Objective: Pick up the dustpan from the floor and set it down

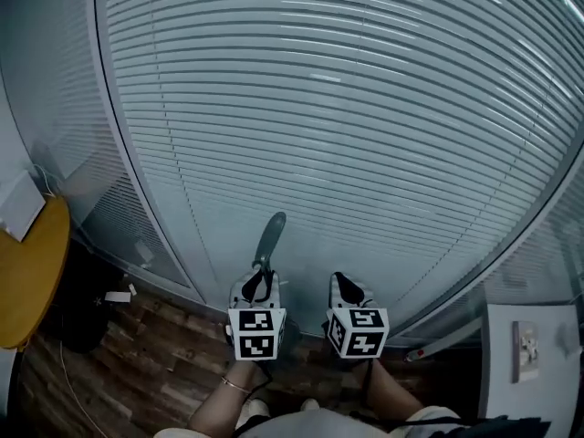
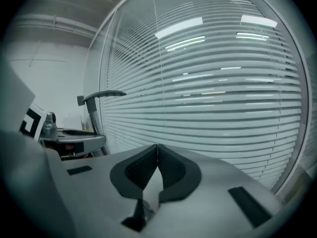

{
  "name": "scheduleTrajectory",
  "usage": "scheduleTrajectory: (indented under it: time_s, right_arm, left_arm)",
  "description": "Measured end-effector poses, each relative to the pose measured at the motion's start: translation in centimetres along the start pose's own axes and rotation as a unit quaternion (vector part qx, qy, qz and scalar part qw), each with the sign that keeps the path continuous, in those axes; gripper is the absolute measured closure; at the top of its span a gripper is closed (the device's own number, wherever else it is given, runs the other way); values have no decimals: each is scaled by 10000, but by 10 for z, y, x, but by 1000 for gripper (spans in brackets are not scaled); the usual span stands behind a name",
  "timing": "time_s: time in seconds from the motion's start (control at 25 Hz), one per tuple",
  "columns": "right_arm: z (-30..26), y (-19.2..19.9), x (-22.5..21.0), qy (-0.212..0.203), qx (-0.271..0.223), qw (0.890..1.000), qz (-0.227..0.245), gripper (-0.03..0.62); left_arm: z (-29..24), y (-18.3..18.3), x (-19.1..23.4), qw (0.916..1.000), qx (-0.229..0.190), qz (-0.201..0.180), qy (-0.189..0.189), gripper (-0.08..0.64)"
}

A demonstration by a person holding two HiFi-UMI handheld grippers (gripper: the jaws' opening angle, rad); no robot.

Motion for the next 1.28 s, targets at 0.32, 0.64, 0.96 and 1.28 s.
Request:
scheduleTrajectory:
  time_s: [0.32,0.64,0.96,1.28]
  right_arm:
    - [12,-24,-9,234,-258,9993,-149,560]
    - [30,-12,-20,632,-208,9972,-340,560]
    - [52,-2,-37,1177,-176,9918,-458,560]
    - [93,18,-56,2010,-60,9770,-703,560]
  left_arm:
    - [4,-25,-11,9997,-141,-169,129,474]
    - [5,-20,-27,9989,-151,-140,417,474]
    - [0,-18,-53,9953,-179,-68,947,474]
    - [-4,-11,-92,9827,-81,-205,1840,474]
Point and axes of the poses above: the fingertips, and each gripper's own axes: z backward along the fingers, x to its left, y out of its underside, the point moved 8 cm from there along z, backward along the fingers, and after that the axes turned 5 degrees about -z, right-handed, at the moved point
